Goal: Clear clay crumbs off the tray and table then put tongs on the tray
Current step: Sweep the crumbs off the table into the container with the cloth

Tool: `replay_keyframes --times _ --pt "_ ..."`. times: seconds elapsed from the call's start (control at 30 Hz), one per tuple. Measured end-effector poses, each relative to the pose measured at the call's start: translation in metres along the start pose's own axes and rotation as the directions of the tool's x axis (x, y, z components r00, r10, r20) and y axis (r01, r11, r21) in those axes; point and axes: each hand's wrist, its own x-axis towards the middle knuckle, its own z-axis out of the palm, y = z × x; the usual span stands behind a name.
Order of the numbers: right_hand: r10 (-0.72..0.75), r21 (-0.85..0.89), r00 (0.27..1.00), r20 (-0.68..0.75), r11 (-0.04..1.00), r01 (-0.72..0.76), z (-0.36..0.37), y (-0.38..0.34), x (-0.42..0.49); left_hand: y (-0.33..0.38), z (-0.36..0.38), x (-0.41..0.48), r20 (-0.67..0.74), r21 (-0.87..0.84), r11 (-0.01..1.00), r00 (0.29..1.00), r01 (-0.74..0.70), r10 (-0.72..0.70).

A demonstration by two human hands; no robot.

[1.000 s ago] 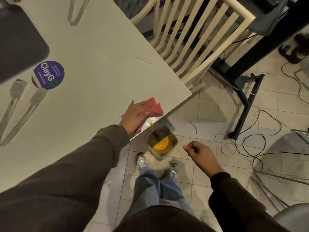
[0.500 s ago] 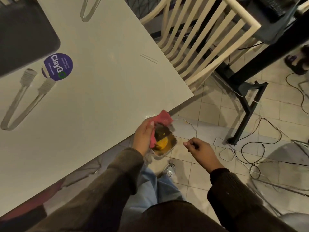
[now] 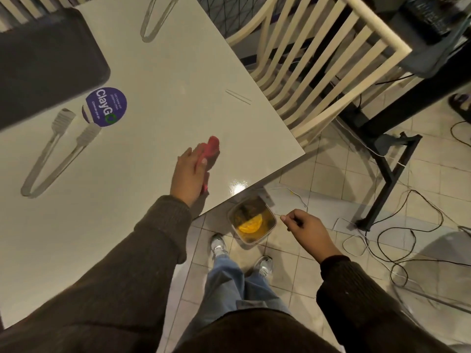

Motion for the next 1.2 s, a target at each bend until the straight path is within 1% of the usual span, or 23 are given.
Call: replay_keyframes --times 0.03,0.07,0.1,0.13,0.17,0.2,0.23,0.3,0.5,0.57,0.63,0.7,0.77,0.87,0.93,1.07,1.13,1.2 --pt "-0.001 -0.003 1.000 0.003 1.000 0.001 0.000 0.000 0.001 -0.008 0.003 0.003 0.078 0.178 0.982 0.996 -0.058 0.045" --pt "-0.003 -0.007 1.000 0.006 1.000 0.003 0.001 0.000 0.001 -0.018 0.006 0.006 0.162 0.329 0.933 0.982 -0.146 0.096" --pt "-0.006 -0.011 1.000 0.010 1.000 0.007 0.002 0.001 0.001 -0.027 0.008 0.008 0.246 0.435 0.866 0.957 -0.248 0.151" --pt "-0.007 -0.015 1.000 0.013 1.000 0.007 0.002 0.002 0.001 -0.035 0.008 0.011 0.306 0.495 0.801 0.931 -0.335 0.200" --pt "-0.007 -0.021 1.000 0.016 1.000 0.008 0.003 0.002 0.001 -0.044 0.007 0.015 0.340 0.529 0.752 0.910 -0.392 0.236" --pt "-0.007 -0.029 1.000 0.019 1.000 0.007 0.003 0.003 0.000 -0.050 0.007 0.019 0.360 0.542 0.728 0.899 -0.419 0.249" --pt "-0.008 -0.038 1.000 0.021 0.999 0.009 0.004 0.004 0.000 -0.053 0.008 0.022 0.374 0.541 0.724 0.894 -0.428 0.248" --pt "-0.006 -0.044 1.000 0.019 0.999 0.007 0.004 0.007 0.000 -0.049 0.017 0.024 0.372 0.545 0.739 0.904 -0.396 0.210" --pt "-0.006 -0.061 1.000 0.025 0.998 0.008 0.002 0.008 0.003 -0.006 0.065 0.027 0.216 0.589 0.789 0.975 -0.175 0.055" --pt "-0.008 -0.055 1.000 0.025 0.998 0.010 -0.002 0.006 0.003 0.005 0.077 0.032 0.197 0.567 0.806 0.978 -0.168 0.065" --pt "-0.010 -0.042 1.000 0.014 0.999 0.010 -0.008 0.007 0.003 0.011 0.084 0.032 0.249 0.508 0.826 0.960 -0.243 0.129" --pt "-0.010 -0.036 1.000 0.006 0.999 0.010 -0.015 0.011 0.002 0.012 0.088 0.027 0.305 0.385 0.864 0.929 -0.324 0.212" --pt "-0.007 -0.034 1.000 0.006 0.999 0.007 -0.020 0.016 0.000 0.009 0.090 0.018 0.340 0.246 0.899 0.901 -0.363 0.271" --pt "0.000 -0.029 1.000 0.002 1.000 0.000 -0.027 0.024 -0.004 0.013 0.096 -0.007 0.431 0.130 0.915 0.853 -0.382 0.295" --pt "-0.004 -0.029 1.000 0.012 1.000 0.004 -0.031 0.027 -0.007 0.023 0.100 -0.030 0.465 0.046 0.940 0.840 -0.337 0.279" --pt "-0.037 -0.037 0.999 0.036 0.999 0.038 -0.040 0.024 -0.006 0.036 0.095 -0.067 0.449 -0.123 0.976 0.868 -0.178 0.214" --pt "-0.068 -0.046 0.997 0.027 0.997 0.070 -0.047 0.019 -0.001 0.042 0.085 -0.071 0.384 -0.189 0.979 0.912 -0.078 0.146" --pt "-0.093 -0.054 0.995 0.024 0.994 0.094 -0.053 0.010 0.004 0.046 0.067 -0.068 0.297 -0.253 0.967 0.949 -0.027 0.104"
